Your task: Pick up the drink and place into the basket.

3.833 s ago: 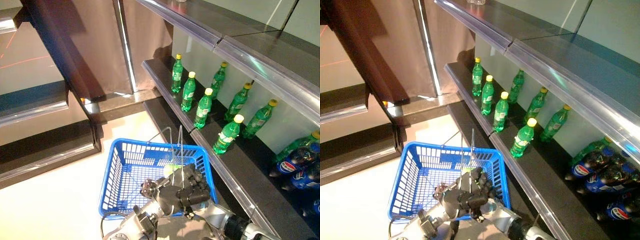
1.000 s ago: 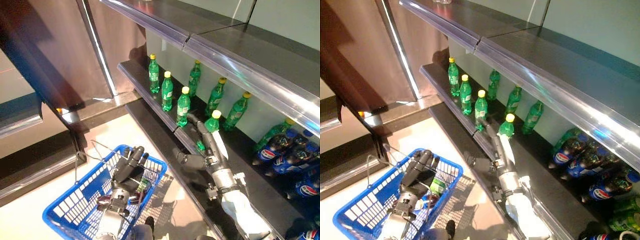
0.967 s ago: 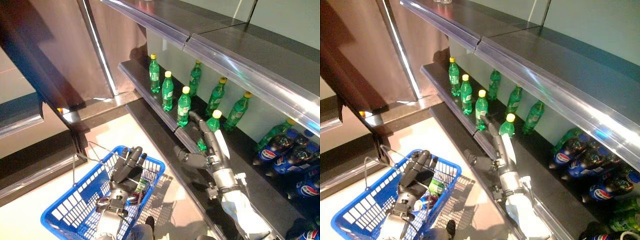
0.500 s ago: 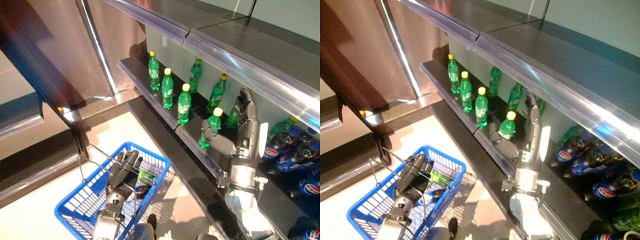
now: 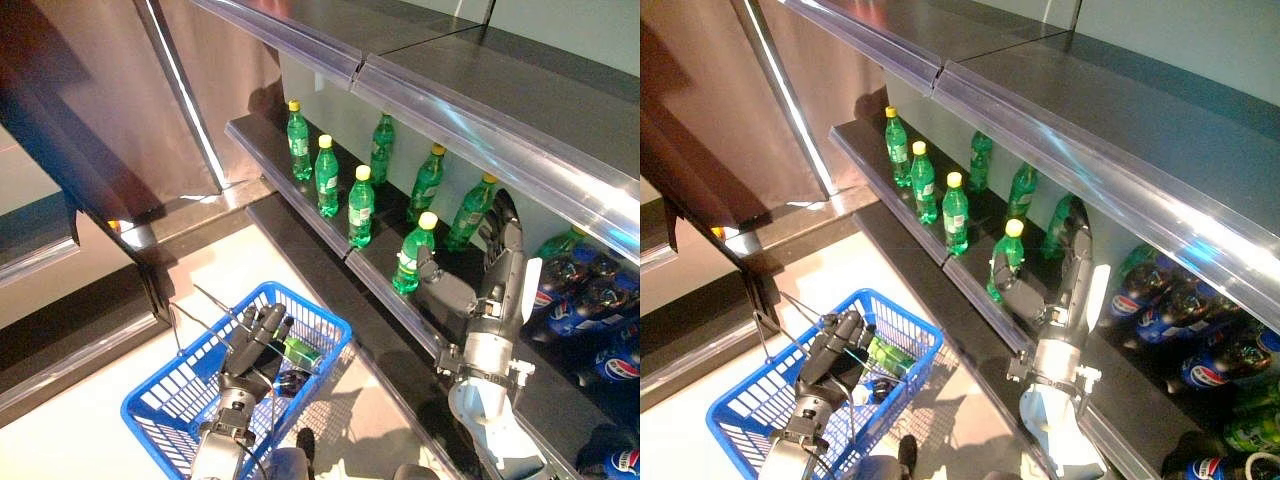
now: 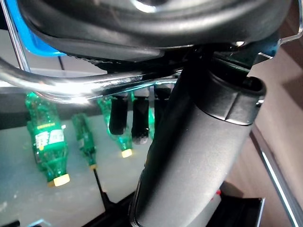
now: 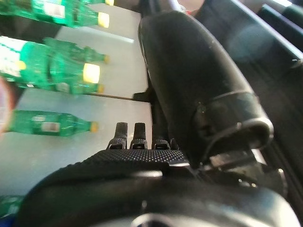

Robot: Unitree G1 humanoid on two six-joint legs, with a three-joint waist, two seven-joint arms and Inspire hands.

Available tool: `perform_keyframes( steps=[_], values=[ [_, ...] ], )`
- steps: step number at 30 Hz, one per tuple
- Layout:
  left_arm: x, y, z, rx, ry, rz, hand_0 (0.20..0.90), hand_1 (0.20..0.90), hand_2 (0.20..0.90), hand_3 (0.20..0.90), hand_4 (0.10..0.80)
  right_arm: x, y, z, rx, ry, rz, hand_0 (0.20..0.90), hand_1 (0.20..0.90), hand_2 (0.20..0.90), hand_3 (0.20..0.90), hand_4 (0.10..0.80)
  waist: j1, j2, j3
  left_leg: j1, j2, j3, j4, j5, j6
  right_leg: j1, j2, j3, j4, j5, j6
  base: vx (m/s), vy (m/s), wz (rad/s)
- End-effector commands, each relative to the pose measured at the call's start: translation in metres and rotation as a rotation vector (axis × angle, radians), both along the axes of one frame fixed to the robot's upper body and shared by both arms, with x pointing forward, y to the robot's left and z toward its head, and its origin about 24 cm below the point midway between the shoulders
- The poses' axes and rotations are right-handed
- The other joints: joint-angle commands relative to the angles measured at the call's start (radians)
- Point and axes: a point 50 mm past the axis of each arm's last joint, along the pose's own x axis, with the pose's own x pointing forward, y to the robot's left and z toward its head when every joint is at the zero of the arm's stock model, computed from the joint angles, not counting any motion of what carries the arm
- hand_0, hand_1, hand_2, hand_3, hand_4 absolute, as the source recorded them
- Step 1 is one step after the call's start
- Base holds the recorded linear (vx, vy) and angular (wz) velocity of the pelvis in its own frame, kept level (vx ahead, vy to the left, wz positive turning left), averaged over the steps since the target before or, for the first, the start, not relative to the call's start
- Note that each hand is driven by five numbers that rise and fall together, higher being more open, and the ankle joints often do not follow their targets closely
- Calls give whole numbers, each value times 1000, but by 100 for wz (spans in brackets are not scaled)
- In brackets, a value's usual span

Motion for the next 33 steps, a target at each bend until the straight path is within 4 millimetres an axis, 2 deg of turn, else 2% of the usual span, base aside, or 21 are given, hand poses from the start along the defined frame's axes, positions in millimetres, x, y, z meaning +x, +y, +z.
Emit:
perform_keyframes(
  steps=[1,13,21,26,33],
  values=[
    [23,-15,127,14,-801,-80,300,300,300,200,100,4,3,19,66,-163,-27,900,900,900,900,800,32,1,-78,-30,50,-36,222,-109,-58,-87,-46,25,-63,238,56,40,-23,4],
    [30,-18,131,38,-806,-133,300,300,300,200,100,14,-2,19,127,-220,-139,900,900,900,900,800,65,-2,-9,-126,27,-78,286,-113,-50,-160,-66,36,-26,263,83,-19,-51,6],
    [49,-15,161,65,-950,-159,300,300,300,200,100,41,3,50,157,-397,-179,900,900,900,900,800,81,1,102,-286,18,-111,328,-122,-45,-278,-56,44,-24,271,98,-279,-110,3],
    [56,-15,177,106,-1027,-159,300,300,300,200,100,50,11,68,194,-492,-181,900,900,900,900,800,86,-17,157,-353,20,-126,318,-117,-47,-314,-31,45,-59,278,96,-201,-124,-3],
    [61,-12,187,166,-1085,-167,300,300,300,200,100,57,15,88,251,-593,-206,900,900,900,900,800,101,-46,206,-409,27,-142,295,-108,-49,-332,7,38,-110,290,85,-138,-143,-4]
  ],
)
